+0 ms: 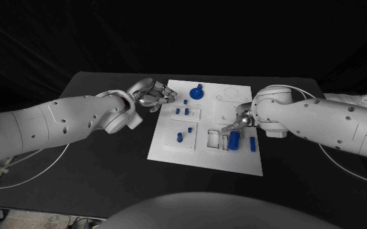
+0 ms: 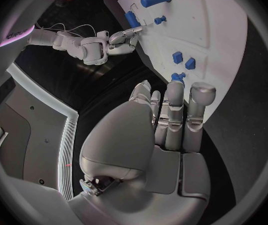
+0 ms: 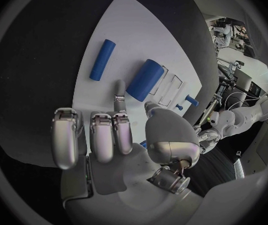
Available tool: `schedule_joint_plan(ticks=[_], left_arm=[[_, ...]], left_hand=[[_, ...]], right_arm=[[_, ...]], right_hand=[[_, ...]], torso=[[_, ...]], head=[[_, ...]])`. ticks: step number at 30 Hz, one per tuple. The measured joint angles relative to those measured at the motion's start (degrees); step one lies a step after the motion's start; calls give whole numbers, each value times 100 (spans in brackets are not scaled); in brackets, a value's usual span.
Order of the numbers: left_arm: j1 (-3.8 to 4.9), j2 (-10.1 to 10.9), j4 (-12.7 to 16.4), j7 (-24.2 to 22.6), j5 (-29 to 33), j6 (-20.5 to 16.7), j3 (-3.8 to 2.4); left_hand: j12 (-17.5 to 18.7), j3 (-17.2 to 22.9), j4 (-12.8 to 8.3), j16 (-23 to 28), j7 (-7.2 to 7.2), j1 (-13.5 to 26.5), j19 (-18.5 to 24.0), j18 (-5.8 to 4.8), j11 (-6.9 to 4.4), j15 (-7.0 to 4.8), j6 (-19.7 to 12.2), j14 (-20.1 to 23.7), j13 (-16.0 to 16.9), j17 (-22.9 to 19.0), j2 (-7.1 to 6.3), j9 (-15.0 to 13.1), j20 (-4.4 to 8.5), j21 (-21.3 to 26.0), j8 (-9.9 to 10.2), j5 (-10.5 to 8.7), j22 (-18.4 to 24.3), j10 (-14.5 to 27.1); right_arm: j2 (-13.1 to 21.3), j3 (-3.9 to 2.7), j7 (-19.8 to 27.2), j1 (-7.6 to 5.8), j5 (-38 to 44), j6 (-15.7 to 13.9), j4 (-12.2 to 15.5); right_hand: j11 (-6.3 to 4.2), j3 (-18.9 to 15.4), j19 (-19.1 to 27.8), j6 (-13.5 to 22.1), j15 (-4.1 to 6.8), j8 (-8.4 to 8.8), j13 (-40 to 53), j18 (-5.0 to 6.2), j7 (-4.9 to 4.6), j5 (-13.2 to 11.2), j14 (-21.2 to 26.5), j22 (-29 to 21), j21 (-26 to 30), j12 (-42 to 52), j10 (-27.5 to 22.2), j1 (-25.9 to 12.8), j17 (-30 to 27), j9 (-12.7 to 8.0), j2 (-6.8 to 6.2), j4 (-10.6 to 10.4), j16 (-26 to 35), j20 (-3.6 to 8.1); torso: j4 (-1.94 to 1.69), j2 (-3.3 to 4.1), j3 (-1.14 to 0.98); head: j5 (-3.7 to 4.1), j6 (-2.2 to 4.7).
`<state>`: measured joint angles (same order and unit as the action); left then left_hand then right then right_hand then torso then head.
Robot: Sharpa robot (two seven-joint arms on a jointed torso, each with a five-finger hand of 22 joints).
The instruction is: Assemble the parts on the task board
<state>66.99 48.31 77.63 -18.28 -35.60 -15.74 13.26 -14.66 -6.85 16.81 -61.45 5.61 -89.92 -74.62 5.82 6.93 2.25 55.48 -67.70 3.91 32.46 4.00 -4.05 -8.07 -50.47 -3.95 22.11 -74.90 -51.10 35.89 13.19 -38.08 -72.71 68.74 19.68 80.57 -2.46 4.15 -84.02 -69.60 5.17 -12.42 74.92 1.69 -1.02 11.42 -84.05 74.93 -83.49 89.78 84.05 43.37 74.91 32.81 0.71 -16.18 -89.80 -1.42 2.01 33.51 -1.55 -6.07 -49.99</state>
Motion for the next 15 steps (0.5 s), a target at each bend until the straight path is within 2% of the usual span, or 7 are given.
schedule_joint_plan(ticks=[2,5,12,13,15], left_arm=[[0,0,0,6,0,2,0],[-1,0,0,15,0,4,0],[-1,-2,0,28,0,8,0],[-1,-2,0,29,0,8,0],[-1,-3,0,32,0,10,0]], left_hand=[[0,0,0,0,0,0,0,0,0,0,0,0,0,0,0,0,0,0,0,0,0,0],[0,0,0,0,0,0,0,0,0,0,0,0,0,0,0,0,0,0,0,0,0,0],[0,0,0,0,0,0,0,0,0,0,0,0,0,0,0,0,0,0,0,0,0,0],[0,0,0,0,0,0,0,0,0,0,0,0,0,0,0,0,0,0,0,0,0,0],[0,0,0,0,0,0,0,0,0,0,0,0,0,0,0,0,0,0,0,0,0,0]], right_arm=[[2,0,-3,1,-5,5,2],[3,1,-7,1,-10,15,3],[10,1,-13,3,-22,28,4],[11,1,-14,3,-28,28,4],[16,1,-14,3,-47,27,4]], right_hand=[[0,15,13,0,22,-20,0,0,0,285,4,0,7,0,0,88,0,117,-26,15,0,13],[-14,57,0,0,29,-64,0,0,0,571,12,0,29,0,-14,148,0,269,-77,26,0,41],[-73,392,0,134,71,-189,0,0,89,1928,12,-1,121,0,-11,629,0,779,-256,342,0,83],[-73,446,0,164,86,-216,0,0,88,2098,-4,-1,143,0,-11,652,0,864,-279,375,0,83],[-72,551,0,204,91,-287,0,1,107,2287,-8,-1,152,0,-11,670,0,1074,-298,393,0,83]], torso=[[-1,0,0],[-1,1,0],[-1,3,0],[-1,3,1],[-1,3,0]], head=[[-5,0],[-16,0],[-40,0],[-45,0],[-49,0]])
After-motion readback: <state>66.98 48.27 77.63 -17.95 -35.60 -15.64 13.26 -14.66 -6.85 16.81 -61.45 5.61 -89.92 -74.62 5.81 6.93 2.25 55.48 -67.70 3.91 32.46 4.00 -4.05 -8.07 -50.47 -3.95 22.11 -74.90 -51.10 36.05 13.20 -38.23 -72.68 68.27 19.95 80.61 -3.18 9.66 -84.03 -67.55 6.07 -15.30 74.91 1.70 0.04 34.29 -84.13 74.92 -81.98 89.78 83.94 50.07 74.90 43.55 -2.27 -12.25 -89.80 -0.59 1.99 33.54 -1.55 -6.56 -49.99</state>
